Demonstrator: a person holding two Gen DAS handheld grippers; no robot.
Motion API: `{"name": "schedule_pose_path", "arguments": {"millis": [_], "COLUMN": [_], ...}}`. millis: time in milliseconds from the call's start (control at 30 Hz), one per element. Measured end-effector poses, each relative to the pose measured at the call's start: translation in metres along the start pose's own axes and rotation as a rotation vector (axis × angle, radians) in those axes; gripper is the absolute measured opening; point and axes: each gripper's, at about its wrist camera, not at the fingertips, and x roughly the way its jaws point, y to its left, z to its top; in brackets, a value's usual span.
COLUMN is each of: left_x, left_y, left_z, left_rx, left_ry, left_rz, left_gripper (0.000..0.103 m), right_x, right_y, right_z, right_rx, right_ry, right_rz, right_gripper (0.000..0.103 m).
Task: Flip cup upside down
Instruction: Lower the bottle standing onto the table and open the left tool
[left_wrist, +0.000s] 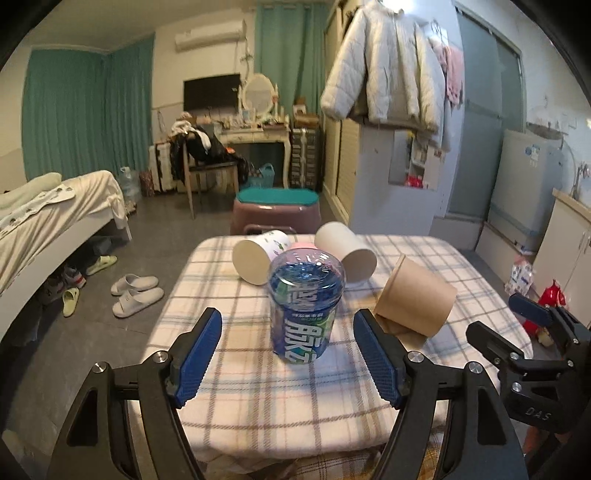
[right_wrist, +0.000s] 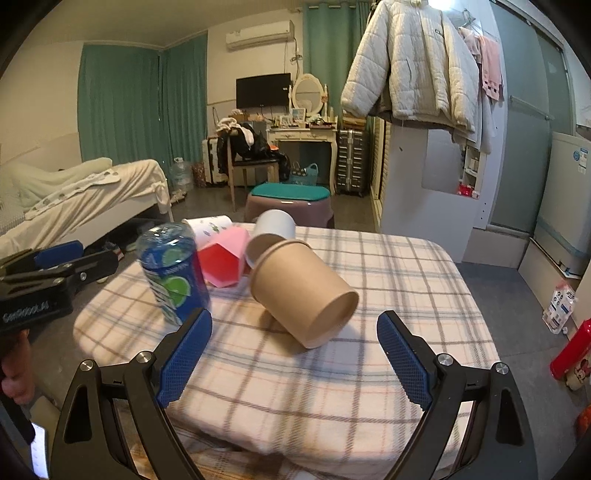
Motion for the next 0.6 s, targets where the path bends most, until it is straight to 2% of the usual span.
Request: {"name": "schedule_pose_path", "arguments": {"millis": [33,100,233,367,600], "left_x": [-0.005,-0.011,-0.017,-0.022,-0.024], "left_y": [0.005,0.012,0.027,0.036,0.045], "left_z": [-0.004,-0.01,-0.021,-0.028,-0.033], "left_rx": [-0.019,-0.043,-0.053,-0.035,-0.031], "left_ry": [-0.014,-0.033,-0.058,-0.107,-0.119], "left_rz": [0.004,0.014,0.06,0.087,0.095], "left_gripper": [0.086,0.086,0.095,0.097,0.103], "right_x": [-0.002,-0.005,-0.009,-0.006,-0.001], "right_y": [0.004,0.011,0.023,0.035,0.048], "right_z": [-0.001,-0.002,-0.005,-0.006,-0.007], "right_rx": [-0.003,-0.007,-0.015,-0.026,-0.047], "right_ry": [-0.008,-0.021,-0.051,-0.042,-0.029], "right_rz": [-0.001,0.0,-0.01,-0.014,-0.006], "right_gripper": [0.091,0.092,0.1,0.101,0.103]}}
